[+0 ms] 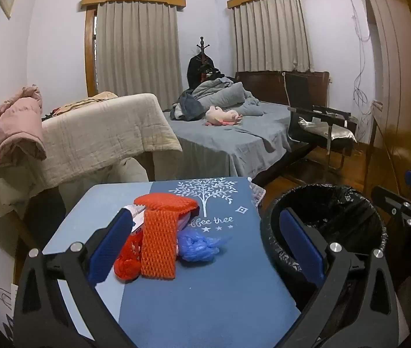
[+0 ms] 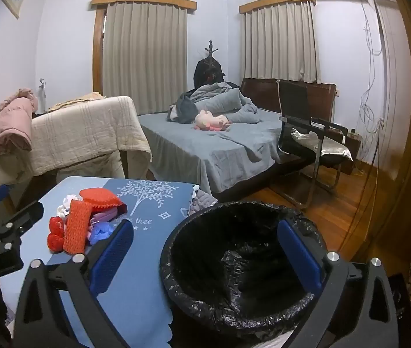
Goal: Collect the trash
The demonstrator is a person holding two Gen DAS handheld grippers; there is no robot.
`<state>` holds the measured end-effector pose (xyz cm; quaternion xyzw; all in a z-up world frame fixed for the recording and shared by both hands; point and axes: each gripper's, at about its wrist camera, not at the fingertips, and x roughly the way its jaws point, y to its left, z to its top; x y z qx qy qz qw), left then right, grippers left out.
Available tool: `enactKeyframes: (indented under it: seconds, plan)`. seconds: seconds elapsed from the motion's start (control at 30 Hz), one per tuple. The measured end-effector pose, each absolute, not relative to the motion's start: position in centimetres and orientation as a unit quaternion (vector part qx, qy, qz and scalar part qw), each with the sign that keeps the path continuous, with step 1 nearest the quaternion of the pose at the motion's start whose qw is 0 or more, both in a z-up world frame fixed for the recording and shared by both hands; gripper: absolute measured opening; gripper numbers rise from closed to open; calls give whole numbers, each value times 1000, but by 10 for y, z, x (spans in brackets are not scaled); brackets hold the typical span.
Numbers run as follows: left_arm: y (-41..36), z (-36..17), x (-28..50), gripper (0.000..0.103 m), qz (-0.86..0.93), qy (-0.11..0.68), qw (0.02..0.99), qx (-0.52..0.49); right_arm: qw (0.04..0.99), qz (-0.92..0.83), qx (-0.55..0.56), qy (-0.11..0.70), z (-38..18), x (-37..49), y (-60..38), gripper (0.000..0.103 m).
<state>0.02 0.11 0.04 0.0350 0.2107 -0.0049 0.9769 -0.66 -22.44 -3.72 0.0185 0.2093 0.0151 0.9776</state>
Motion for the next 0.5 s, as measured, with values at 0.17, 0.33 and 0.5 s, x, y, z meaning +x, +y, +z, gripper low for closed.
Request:
enactKeyframes:
  seconds: [0.17,0.33,0.5]
  plan:
    - [0,0,0,98,-9,210,977,44,978,16,20,208,-37,-6,-225,97]
    - [0,1,1,98,-8,210,977,42,978,16,21,208,-37,-6,-225,97]
    - [0,1,1,98,-9,210,977,42,978,17,21,209,-37,-6,-225,97]
